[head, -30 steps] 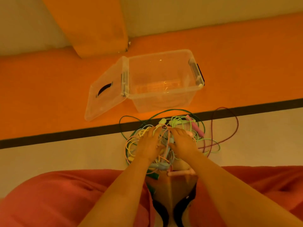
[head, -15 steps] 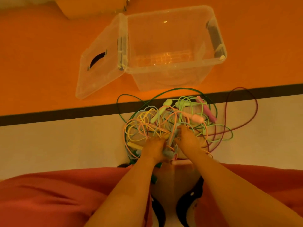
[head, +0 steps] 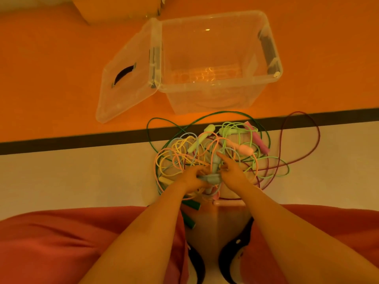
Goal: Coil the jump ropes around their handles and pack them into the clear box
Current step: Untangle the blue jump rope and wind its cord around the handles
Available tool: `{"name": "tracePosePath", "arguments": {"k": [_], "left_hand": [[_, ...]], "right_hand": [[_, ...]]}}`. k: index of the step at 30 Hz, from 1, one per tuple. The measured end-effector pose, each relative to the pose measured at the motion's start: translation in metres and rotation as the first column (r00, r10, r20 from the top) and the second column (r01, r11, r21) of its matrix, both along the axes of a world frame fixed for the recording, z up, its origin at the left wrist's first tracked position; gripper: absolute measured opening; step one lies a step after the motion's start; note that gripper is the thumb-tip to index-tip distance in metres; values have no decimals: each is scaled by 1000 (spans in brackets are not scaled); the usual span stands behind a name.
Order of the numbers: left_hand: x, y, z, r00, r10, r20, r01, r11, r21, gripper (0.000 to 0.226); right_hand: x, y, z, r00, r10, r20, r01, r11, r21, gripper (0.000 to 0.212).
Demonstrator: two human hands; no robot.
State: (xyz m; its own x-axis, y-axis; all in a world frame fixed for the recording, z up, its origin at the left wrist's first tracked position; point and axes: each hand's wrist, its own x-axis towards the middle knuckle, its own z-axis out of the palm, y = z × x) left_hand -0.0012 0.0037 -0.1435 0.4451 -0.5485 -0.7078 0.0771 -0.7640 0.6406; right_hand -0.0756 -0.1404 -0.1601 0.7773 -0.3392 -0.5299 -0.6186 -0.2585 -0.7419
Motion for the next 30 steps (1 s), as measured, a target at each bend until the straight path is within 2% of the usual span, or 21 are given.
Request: {"name": "tracePosePath", "arguments": {"k": [3, 5, 11, 15, 18, 20, 22, 26, 30], "left_hand": [[5, -1, 17, 993, 104, -59, -107, 993, -50, 36], [9, -1, 24, 973, 208, -97, -214, 976, -47, 31], [11, 5, 32, 971, 240, 17, -239, 970, -41, 38], [8, 8, 28, 924, 383, -12, -383, 922, -54, 45], [8, 11, 20, 894, 443, -63, -445, 895, -25, 53], [7, 13, 15, 879, 474, -47, -474, 880, -5, 52], [5, 14, 5, 862, 506, -35, -506, 863, 9, 50], [8, 9, 9, 830, 555, -54, -557, 830, -21, 39], [13, 2, 19, 813, 573, -105, -581, 810, -80, 29]], "right_hand": [[13, -1, 18, 989, -143, 26, 139, 984, 109, 50], [21, -1, 23, 985, -160, 59, 149, 976, 161, 43], [24, 1, 29, 996, -83, -40, 87, 987, 134, 34], [27, -5, 23, 980, 59, -192, -46, 996, 72, 40], [29, -5, 15, 950, 107, -293, -74, 990, 120, 43], [29, -3, 10, 938, 127, -324, -74, 983, 171, 44], [27, 0, 7, 946, 126, -297, -60, 974, 219, 43], [20, 8, 8, 979, -106, -175, 153, 949, 277, 45], [28, 5, 19, 974, -226, -16, 220, 926, 307, 52]]}}
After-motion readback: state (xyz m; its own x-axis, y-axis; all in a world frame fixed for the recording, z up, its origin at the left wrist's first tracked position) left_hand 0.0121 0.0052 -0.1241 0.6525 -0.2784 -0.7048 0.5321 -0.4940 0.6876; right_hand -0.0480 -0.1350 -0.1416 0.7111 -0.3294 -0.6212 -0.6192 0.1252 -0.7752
